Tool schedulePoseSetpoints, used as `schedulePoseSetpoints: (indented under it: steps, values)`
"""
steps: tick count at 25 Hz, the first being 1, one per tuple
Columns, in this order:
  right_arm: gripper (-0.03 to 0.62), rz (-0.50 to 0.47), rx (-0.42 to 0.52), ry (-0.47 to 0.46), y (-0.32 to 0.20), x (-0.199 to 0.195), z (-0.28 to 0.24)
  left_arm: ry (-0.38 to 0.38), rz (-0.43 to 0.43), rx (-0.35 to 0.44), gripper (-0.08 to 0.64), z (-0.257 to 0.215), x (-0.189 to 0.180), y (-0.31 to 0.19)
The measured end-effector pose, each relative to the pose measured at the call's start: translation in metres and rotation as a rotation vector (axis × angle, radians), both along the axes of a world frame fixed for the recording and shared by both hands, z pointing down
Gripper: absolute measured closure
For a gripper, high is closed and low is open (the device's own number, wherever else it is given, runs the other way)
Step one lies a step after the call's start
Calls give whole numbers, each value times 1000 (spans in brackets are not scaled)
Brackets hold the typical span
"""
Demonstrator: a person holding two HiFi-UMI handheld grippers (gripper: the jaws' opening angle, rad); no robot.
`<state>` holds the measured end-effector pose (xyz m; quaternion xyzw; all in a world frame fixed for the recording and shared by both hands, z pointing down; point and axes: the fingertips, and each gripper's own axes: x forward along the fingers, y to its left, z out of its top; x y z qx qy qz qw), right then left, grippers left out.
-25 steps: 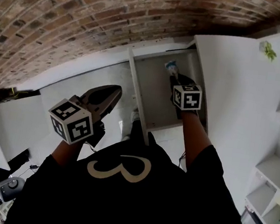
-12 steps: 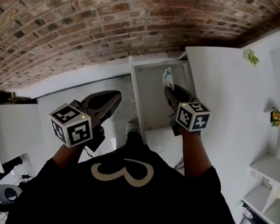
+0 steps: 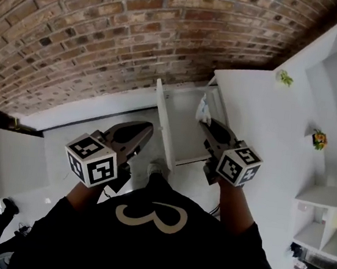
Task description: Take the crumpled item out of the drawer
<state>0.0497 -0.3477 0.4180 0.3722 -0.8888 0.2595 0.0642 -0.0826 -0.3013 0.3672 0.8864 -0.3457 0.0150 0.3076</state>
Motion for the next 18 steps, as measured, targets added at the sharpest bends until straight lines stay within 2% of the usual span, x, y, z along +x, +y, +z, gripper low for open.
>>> schedulePoseSetpoints:
  steps: [8,18]
  values:
    - [491,-42,110,-122,67,-14,-74,12,40,92,557,-43,2,51]
    - [491,-62,248,-212,119,-18,-144,11,53,211,557,-93,4,88]
